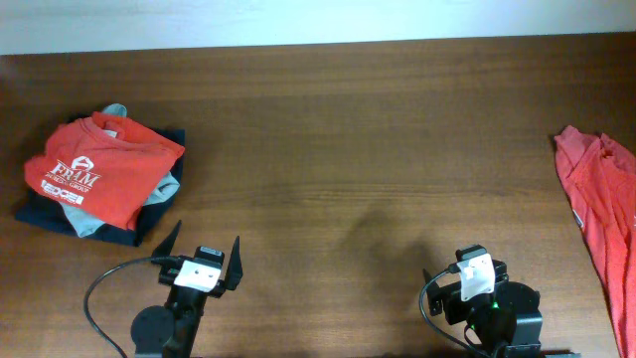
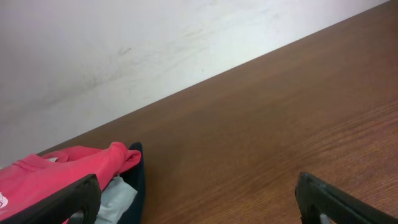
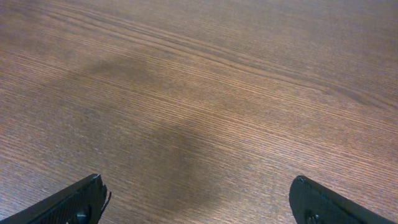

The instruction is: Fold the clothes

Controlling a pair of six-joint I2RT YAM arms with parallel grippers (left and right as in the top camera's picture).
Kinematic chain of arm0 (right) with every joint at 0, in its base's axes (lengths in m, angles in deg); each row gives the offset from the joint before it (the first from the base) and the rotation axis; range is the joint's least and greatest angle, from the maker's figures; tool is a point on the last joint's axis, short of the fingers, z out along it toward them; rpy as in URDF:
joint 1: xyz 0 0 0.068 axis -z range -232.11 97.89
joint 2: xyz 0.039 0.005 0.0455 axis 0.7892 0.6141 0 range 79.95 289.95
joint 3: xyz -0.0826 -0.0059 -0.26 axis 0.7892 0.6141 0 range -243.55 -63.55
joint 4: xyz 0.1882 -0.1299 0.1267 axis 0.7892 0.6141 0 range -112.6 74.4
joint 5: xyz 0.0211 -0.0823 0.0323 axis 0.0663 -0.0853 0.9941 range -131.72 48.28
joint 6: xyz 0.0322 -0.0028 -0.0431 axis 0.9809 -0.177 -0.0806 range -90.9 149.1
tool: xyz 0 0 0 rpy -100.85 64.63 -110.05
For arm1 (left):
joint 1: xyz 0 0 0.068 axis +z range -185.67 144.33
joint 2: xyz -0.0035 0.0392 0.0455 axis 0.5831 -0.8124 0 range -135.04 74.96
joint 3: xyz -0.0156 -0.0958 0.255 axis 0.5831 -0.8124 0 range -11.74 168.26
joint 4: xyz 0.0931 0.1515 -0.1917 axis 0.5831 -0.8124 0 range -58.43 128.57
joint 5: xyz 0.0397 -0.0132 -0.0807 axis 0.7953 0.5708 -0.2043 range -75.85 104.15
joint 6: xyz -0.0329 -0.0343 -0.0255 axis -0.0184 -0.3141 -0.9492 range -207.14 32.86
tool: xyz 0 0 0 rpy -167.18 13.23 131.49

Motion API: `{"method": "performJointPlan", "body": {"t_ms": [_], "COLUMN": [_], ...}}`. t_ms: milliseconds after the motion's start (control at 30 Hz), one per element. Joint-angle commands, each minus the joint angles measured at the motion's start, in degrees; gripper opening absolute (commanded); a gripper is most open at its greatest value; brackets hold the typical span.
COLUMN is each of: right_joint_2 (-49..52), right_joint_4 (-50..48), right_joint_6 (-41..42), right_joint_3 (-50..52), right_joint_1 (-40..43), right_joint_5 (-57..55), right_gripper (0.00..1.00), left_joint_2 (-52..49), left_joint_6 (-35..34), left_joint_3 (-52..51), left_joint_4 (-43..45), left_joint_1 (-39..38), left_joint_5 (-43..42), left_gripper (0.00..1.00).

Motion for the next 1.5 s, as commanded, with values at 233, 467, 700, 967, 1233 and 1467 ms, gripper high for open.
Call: {"method": "performJointPlan", "body": {"t_ms": [233, 467, 700, 967, 1233, 1467], "right_joint_2": [-0.48, -0.48, -0.48, -0.48, -0.48, -0.48], "right_joint_4": [-0.13, -0.13, -0.42, -0.42, -9.16, -20.83], "right_joint_6": [-0.22, -0.22, -1.03, -0.85, -0.83, -0.33], "right_joint_3": [0.17, 0.17, 0.17, 0.17, 0.17, 0.17], "right_joint_1": [-0.22, -0.22, -0.22, -0.22, -0.22, -0.22], "right_joint_5": [0.31, 0.31, -0.85, -1.44, -1.51, 8.17], "right_gripper": [0.99, 0.99, 0.99, 0.98, 0.98, 0.99], "left_joint_2": [0.81, 0.81, 0.81, 0.81, 0.81, 0.52], "left_joint_6": [-0.76, -0.76, -0.76, -0.76, -0.81, -5.81], "left_joint_3": [-0.72, -0.72, -0.72, -0.72, -0.72, -0.7], "left_joint_4": [0.37, 0.37, 0.37, 0.39, 0.46, 0.46], "left_joint_1": [-0.11, -0.11, -0.11, -0.11, -0.11, -0.11], "left_joint_5": [0.42, 0.42, 0.42, 0.42, -1.75, -2.4], "left_gripper": [0.99, 0.99, 1.0, 0.99, 0.99, 0.99]}}
